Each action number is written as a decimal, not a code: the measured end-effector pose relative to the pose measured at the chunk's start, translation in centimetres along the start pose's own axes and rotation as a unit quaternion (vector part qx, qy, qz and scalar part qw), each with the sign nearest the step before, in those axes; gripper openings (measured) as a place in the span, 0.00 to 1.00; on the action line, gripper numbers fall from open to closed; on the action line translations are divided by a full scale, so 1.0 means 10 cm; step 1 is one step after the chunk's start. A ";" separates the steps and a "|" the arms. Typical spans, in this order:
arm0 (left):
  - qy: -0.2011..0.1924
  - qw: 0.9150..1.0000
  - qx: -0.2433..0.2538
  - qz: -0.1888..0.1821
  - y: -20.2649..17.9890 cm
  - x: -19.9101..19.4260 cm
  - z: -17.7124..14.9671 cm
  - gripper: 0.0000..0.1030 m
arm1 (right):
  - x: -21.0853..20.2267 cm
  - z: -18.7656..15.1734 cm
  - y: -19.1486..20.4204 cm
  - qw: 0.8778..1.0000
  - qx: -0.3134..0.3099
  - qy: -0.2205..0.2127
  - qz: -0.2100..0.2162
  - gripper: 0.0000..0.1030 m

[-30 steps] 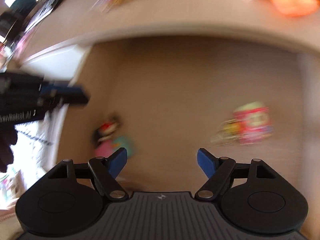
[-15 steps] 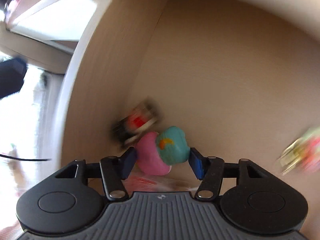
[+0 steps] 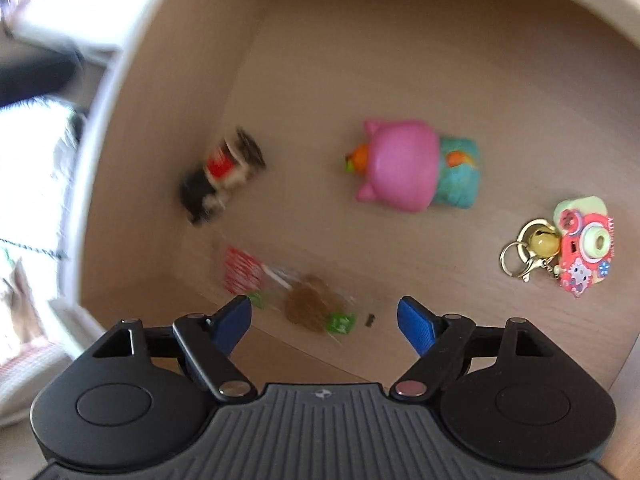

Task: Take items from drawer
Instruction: 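Grasp the small red-and-white figure with the left tool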

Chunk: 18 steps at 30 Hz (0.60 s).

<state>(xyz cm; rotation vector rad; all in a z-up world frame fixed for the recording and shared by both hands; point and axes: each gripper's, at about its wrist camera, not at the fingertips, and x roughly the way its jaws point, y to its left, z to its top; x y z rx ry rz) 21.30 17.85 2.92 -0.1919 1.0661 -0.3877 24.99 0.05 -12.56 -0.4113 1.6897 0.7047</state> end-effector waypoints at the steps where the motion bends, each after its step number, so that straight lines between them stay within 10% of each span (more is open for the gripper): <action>1: 0.001 1.000 0.002 0.001 -0.01 -0.01 0.00 0.18 | 0.05 -0.01 0.02 1.000 -0.005 0.007 0.000 0.53; 8: 0.031 0.999 0.039 0.010 -0.16 0.09 -0.01 0.18 | -0.14 -0.05 0.02 0.996 -0.042 -0.053 -0.051 0.07; 12: 0.072 0.993 0.088 0.022 -0.35 0.26 -0.04 0.18 | -0.24 -0.08 -0.29 0.988 -0.021 -0.087 -0.125 0.07; 15: 0.106 0.986 0.125 0.043 -0.51 0.46 -0.07 0.18 | -0.44 -0.19 -0.47 0.989 0.009 -0.117 -0.094 0.08; 18: 0.144 0.974 0.159 0.074 -0.66 0.70 -0.10 0.19 | -0.60 -0.32 -0.58 0.987 0.040 -0.145 -0.048 0.35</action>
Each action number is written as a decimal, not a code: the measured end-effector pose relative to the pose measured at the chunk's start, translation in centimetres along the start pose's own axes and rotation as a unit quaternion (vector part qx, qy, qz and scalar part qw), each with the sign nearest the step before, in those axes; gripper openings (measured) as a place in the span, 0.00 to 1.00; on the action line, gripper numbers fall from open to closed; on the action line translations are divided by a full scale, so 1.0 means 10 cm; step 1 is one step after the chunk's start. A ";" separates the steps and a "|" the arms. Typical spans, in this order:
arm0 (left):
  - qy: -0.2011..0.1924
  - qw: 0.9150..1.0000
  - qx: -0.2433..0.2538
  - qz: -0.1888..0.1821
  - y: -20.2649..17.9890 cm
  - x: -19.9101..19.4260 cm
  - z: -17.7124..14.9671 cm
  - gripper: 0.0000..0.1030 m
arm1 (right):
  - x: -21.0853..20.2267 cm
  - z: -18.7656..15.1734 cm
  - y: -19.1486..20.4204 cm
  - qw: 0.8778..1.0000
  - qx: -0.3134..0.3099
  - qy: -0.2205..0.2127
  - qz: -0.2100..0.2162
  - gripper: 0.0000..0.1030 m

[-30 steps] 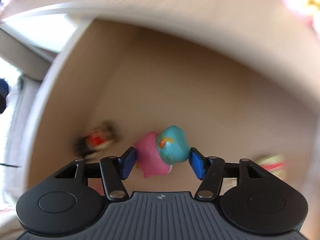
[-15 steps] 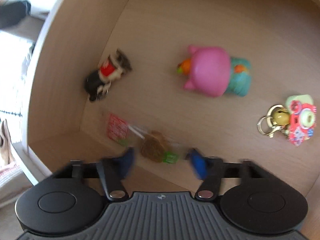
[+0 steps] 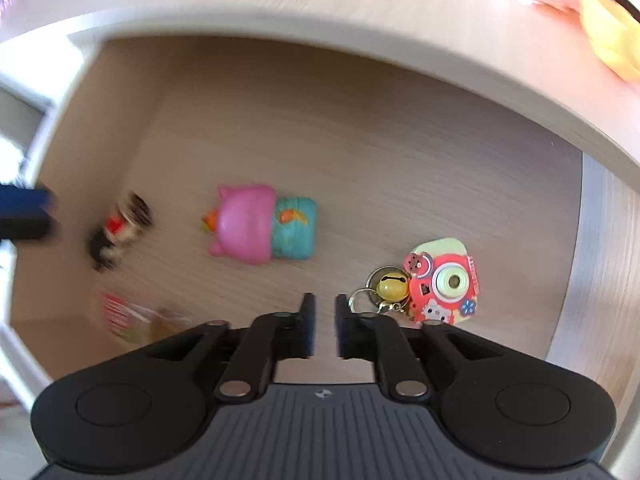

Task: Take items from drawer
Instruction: 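Grasp the small red-and-white figure with the left tool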

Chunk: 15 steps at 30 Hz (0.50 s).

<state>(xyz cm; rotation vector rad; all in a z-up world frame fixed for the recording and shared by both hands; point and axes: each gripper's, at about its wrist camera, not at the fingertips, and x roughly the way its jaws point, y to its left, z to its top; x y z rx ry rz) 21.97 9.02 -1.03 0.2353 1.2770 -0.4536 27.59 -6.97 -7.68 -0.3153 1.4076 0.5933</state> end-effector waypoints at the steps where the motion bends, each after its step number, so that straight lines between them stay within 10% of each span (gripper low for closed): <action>1: 0.014 1.000 0.016 0.013 -0.06 0.07 0.02 0.19 | -0.05 -0.03 -0.02 1.000 0.011 -0.011 0.005 0.52; 15: 0.123 0.975 0.119 0.138 -0.40 0.75 0.05 0.37 | 0.04 -0.34 -0.40 0.986 0.138 -0.061 0.065 0.58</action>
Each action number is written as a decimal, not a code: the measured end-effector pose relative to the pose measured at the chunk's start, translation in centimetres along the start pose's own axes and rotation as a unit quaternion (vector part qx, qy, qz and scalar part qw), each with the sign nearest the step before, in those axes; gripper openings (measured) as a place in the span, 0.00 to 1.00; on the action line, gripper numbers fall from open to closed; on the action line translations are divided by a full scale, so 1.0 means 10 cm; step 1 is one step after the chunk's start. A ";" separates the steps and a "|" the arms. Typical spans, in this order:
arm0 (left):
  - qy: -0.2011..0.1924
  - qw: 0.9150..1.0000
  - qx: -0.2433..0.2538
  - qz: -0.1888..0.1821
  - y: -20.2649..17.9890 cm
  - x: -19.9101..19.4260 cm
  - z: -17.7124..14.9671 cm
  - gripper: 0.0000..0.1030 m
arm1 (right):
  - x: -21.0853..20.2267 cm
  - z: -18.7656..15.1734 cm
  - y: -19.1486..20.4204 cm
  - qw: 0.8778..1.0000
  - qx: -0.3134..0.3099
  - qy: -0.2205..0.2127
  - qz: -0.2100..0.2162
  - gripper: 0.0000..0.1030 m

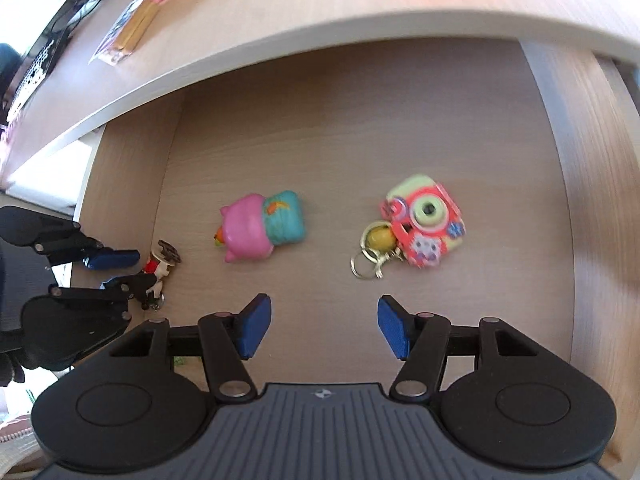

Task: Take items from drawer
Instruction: 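Grasp the small red-and-white figure with the left tool, then lift the figure out with the left tool while the right tool grasps the pink-and-teal toy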

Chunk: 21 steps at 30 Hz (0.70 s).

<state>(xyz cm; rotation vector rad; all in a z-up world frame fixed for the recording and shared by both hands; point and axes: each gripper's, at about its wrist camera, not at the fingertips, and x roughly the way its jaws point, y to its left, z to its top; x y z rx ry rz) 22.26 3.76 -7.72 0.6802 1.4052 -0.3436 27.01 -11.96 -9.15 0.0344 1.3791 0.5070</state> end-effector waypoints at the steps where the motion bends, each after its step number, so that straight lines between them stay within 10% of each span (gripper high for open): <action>1: 0.002 1.000 0.007 0.003 -0.04 0.03 0.00 0.37 | 0.06 -0.03 0.01 1.000 0.000 -0.002 -0.003 0.58; 7: 0.032 0.997 0.062 0.035 -0.33 0.30 -0.02 0.60 | 0.02 0.00 -0.14 1.000 0.014 -0.019 -0.011 0.58; 11: 0.041 0.998 0.046 0.016 -0.26 0.37 0.02 0.56 | -0.05 0.03 -0.21 0.999 0.024 -0.029 -0.011 0.58; 14: 0.041 0.999 0.010 -0.030 -0.18 0.40 0.03 0.33 | -0.06 0.04 -0.24 0.999 0.032 -0.032 -0.010 0.58; 21: -0.026 0.991 -0.067 -0.114 0.11 0.38 0.04 0.32 | -0.21 0.10 -0.34 0.998 0.033 -0.042 -0.014 0.58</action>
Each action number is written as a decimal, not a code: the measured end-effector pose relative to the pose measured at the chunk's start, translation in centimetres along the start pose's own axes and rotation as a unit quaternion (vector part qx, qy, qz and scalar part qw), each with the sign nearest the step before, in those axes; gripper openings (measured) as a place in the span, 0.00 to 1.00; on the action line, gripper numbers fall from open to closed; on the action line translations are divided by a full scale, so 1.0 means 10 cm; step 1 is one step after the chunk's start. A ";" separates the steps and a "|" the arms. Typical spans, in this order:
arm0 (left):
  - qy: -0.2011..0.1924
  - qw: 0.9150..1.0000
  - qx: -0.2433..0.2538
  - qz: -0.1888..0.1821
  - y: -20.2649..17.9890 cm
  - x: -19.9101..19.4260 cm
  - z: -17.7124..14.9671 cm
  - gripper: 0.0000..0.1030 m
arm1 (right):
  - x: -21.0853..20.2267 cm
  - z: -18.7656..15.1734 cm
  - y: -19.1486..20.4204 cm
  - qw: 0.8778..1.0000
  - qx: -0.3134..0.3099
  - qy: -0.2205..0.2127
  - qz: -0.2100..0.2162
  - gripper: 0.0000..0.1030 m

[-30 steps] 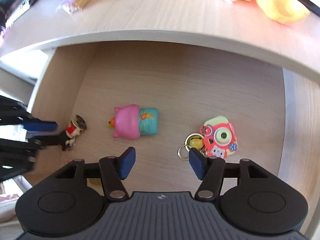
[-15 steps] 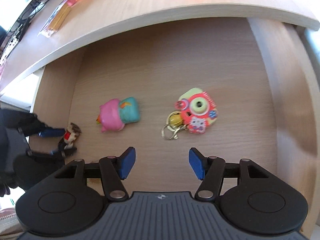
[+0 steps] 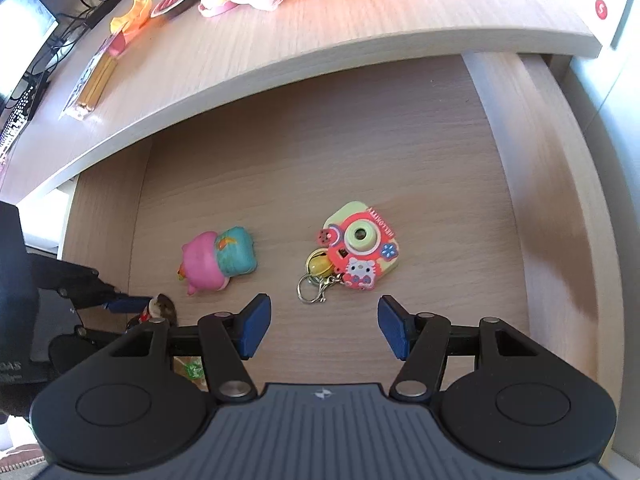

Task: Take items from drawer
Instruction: 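Lift the figure out with the left tool while the right tool grasps the pink-and-teal toy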

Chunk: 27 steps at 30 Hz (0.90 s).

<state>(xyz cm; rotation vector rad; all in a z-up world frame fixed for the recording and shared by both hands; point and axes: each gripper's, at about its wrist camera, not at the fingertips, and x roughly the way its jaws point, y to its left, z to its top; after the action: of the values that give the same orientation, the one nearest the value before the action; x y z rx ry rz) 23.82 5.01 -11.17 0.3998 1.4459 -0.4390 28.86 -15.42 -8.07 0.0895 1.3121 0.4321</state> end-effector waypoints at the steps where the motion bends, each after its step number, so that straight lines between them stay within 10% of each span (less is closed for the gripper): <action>1: -0.013 1.000 -0.017 -0.013 0.07 -0.05 0.01 0.32 | -0.02 0.01 0.00 1.000 -0.002 -0.003 -0.001 0.58; 12: -0.163 0.969 -0.154 -0.100 0.52 -1.00 0.02 0.32 | -0.02 -0.02 0.47 0.993 -0.113 0.019 0.014 0.66; 22: -0.177 0.960 -0.185 -0.112 0.56 -1.15 -0.30 0.32 | 0.66 0.28 1.09 0.983 -0.175 0.049 -0.002 0.73; 27: -0.180 0.963 -0.164 -0.110 0.49 -1.27 -0.44 0.32 | 0.53 0.22 1.16 0.978 -0.200 0.053 -0.011 0.55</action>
<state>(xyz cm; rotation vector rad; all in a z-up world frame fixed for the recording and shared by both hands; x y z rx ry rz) 21.71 12.08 1.10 -0.1081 1.1802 -0.4156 28.97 -2.52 -8.79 -0.2883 1.3047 0.6821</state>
